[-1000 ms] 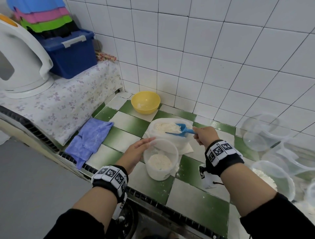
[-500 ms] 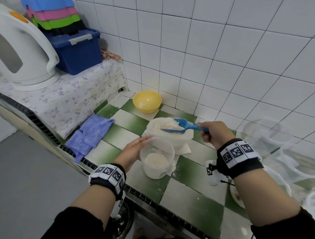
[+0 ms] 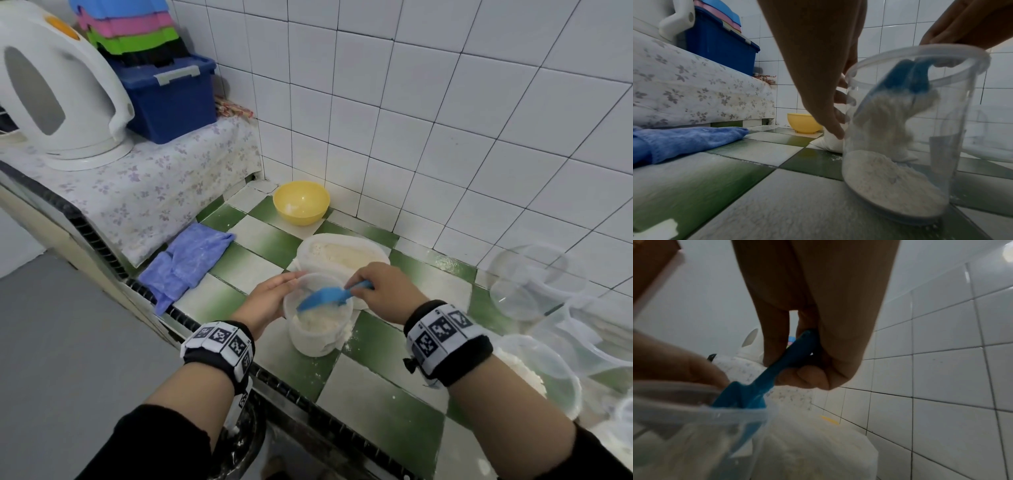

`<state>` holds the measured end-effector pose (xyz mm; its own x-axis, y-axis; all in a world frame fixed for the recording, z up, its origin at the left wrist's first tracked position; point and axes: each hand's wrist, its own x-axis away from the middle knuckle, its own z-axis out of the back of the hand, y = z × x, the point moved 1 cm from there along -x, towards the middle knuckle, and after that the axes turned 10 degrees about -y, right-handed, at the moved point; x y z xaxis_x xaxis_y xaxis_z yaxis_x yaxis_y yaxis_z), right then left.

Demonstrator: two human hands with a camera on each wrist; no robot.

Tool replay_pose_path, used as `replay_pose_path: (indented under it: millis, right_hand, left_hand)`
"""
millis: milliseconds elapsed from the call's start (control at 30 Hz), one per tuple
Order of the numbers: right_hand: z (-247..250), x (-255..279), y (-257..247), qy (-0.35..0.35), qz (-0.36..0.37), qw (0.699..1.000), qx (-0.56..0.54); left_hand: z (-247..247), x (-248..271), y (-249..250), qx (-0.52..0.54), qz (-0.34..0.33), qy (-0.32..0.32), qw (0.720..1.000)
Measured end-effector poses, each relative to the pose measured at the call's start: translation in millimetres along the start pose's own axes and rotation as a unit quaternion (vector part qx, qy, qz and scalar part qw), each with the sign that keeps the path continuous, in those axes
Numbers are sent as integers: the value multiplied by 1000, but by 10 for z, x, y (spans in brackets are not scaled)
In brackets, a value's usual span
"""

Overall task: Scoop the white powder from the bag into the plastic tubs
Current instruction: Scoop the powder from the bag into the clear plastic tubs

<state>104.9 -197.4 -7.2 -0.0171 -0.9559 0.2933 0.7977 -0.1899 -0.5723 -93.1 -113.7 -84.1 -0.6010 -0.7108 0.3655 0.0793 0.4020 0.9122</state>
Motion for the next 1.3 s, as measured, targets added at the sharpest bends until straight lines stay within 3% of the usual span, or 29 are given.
replay_pose_path:
  millis: [167,300,533,733,833,1033,1300]
  right_hand:
    - [-29,31,26,31,46,998,26]
    - [46,83,35,32,20,999,11]
    - [286,144,183,57,-36,982,-176]
    - [514,138,425,162,-52,932,-321]
    - [555,82,515,185,-62,940,-279]
    - [428,-83,488,199,-69,975,-68]
    - [127,-399,486,175,-56,983,6]
  left_hand:
    - [9,-11,8,-30,0,21,999]
    - [11,-37,11,-57,0,38,998]
    - [8,-46,10,-93,-18,50,994]
    - [-20,-49,28,-125,-52,87,987]
    - [23,-55,23,-127,-71,115,983]
    - [134,-53,4,-81,-86,148,982]
    - [113,-27,-30,16,-51,107,993]
